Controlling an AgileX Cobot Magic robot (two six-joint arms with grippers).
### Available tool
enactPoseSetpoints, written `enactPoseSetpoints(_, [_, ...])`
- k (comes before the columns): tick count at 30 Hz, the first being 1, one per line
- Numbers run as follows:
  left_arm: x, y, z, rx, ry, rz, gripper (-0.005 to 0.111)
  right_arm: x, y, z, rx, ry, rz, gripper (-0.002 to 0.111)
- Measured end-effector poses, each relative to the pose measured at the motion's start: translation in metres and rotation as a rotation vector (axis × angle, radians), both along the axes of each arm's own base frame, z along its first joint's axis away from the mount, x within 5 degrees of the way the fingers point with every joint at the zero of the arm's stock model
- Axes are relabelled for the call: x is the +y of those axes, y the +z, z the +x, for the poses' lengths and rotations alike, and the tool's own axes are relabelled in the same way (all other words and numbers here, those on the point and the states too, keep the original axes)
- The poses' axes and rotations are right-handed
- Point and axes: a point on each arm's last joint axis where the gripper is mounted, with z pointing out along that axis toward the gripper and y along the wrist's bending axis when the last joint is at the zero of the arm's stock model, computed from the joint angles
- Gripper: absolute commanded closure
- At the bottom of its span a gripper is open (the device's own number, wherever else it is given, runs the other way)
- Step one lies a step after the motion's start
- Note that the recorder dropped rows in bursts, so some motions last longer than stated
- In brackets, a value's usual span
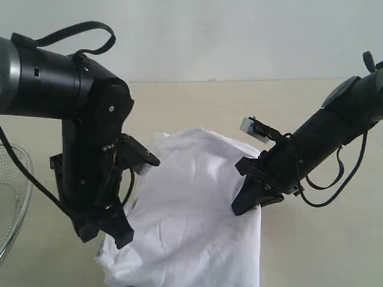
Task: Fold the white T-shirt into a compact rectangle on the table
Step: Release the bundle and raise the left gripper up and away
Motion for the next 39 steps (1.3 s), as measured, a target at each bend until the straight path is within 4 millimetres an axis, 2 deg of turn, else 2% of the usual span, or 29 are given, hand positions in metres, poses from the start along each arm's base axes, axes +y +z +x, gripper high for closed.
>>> enactPoseSetpoints(3, [0.014, 0.013, 0.008, -0.046, 0.042, -0.023, 0.102, 0.000, 0.000, -0.001, 0.005, 0.006, 0.004, 0.108])
enactPoseSetpoints(5, [0.017, 0.030, 0.021, -0.119, 0.059, -0.085, 0.102, 0.000, 0.000, -0.001, 0.007, 0.006, 0.006, 0.108])
enactPoseSetpoints(9, [0.003, 0.058, 0.050, -0.247, -0.012, -0.302, 0.102, 0.000, 0.001, -0.001, 0.008, 0.007, 0.007, 0.108])
enactPoseSetpoints(13, [-0.014, 0.066, 0.072, -0.280, -0.128, -0.441, 0.102, 0.000, 0.001, -0.001, 0.009, 0.008, 0.008, 0.108])
enactPoseSetpoints(16, [-0.021, 0.051, 0.094, -0.264, -0.168, -0.468, 0.102, 0.001, 0.001, -0.001, 0.012, 0.007, 0.009, 0.108])
enactPoseSetpoints(17, [-0.021, 0.039, 0.103, -0.241, -0.175, -0.481, 0.102, 0.001, 0.001, -0.001, 0.015, 0.004, 0.008, 0.108])
enactPoseSetpoints(21, [-0.013, 0.009, 0.122, -0.171, -0.221, -0.610, 0.102, 0.001, 0.001, -0.001, 0.028, -0.008, 0.007, 0.108])
enactPoseSetpoints(24, [-0.005, 0.005, 0.136, -0.201, -0.219, -0.716, 0.102, 0.000, 0.001, -0.001, 0.032, -0.010, 0.005, 0.108])
enactPoseSetpoints(27, [-0.007, -0.003, 0.145, -0.199, -0.213, -0.743, 0.102, 0.001, 0.001, -0.002, 0.035, -0.011, 0.006, 0.108])
enactPoseSetpoints(30, [-0.011, -0.019, 0.154, -0.178, -0.212, -0.745, 0.102, 0.001, 0.001, -0.002, 0.037, -0.013, 0.006, 0.108])
enactPoseSetpoints(39, [-0.007, -0.036, 0.167, -0.169, -0.181, -0.643, 0.102, 0.001, 0.001, -0.002, 0.039, -0.016, 0.005, 0.108])
